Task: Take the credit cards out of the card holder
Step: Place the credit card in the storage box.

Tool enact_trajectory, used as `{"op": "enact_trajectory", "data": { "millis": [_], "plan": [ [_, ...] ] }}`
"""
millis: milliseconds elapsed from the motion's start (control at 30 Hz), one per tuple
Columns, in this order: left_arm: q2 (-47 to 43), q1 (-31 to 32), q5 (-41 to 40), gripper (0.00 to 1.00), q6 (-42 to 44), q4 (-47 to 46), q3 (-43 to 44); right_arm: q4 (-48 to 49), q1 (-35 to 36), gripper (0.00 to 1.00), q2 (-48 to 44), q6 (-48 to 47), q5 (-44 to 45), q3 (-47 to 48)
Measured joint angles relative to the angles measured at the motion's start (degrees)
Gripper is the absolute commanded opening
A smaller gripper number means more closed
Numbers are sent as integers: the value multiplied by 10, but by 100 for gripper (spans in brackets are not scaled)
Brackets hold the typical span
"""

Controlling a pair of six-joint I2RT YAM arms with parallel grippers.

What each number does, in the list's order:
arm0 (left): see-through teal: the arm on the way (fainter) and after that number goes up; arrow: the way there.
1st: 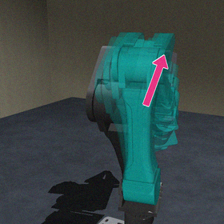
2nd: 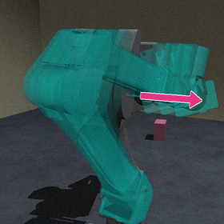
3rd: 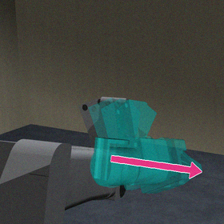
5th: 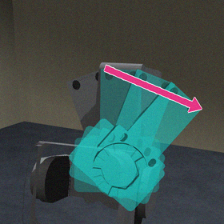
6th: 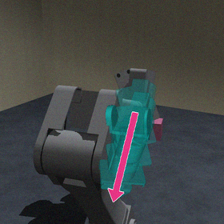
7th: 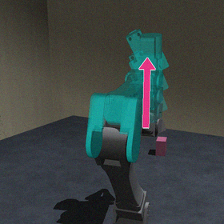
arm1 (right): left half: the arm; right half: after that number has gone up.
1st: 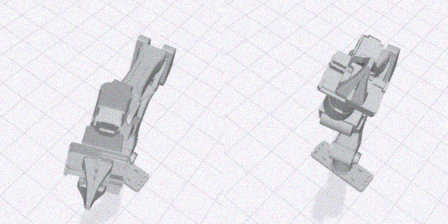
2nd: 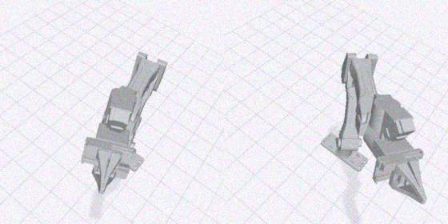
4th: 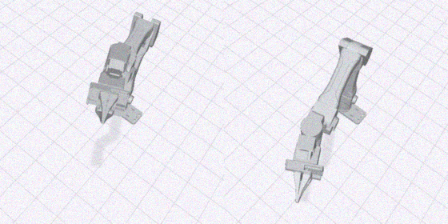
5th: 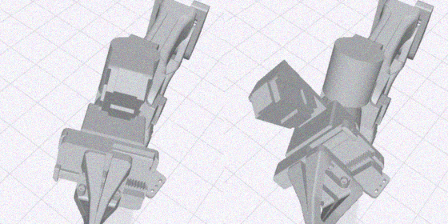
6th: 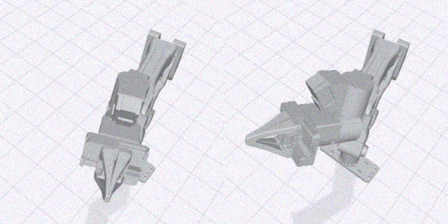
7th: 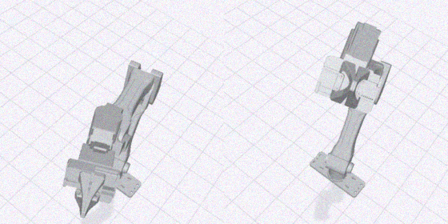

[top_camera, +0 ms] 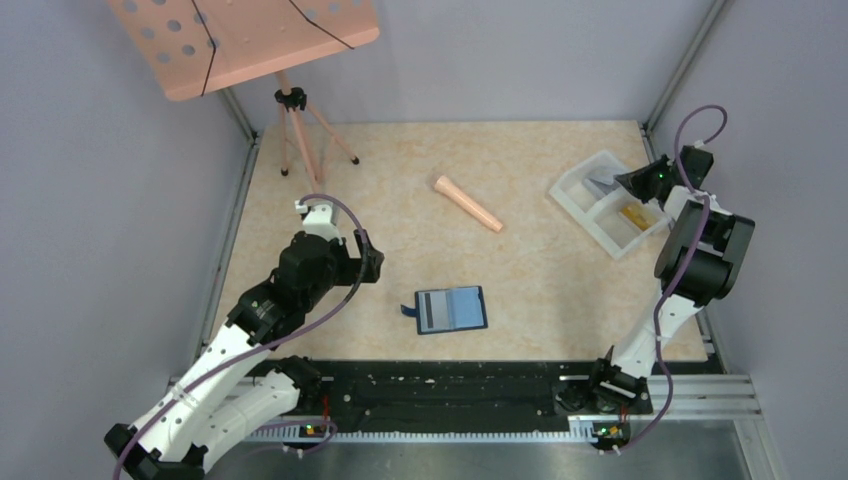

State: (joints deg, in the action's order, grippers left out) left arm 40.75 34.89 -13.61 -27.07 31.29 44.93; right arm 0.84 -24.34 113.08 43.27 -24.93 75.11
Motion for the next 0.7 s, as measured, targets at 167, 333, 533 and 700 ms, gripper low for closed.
{"op": "enact_trajectory", "data": {
  "millis": [167,333,533,700],
  "plan": [
    [0,0,0,99,0,0,0,0,-1,5,0,1,-3,0],
    [0,0,0,99,0,0,0,2,-2,13,0,5,-5,0],
    [9,0,5,99,0,-1,0,-4,-2,22,0,7,0,9],
    [45,0,36,97,-7,-5,-1,-28,-3,24,-12,-1,11,15]
  ]
}}
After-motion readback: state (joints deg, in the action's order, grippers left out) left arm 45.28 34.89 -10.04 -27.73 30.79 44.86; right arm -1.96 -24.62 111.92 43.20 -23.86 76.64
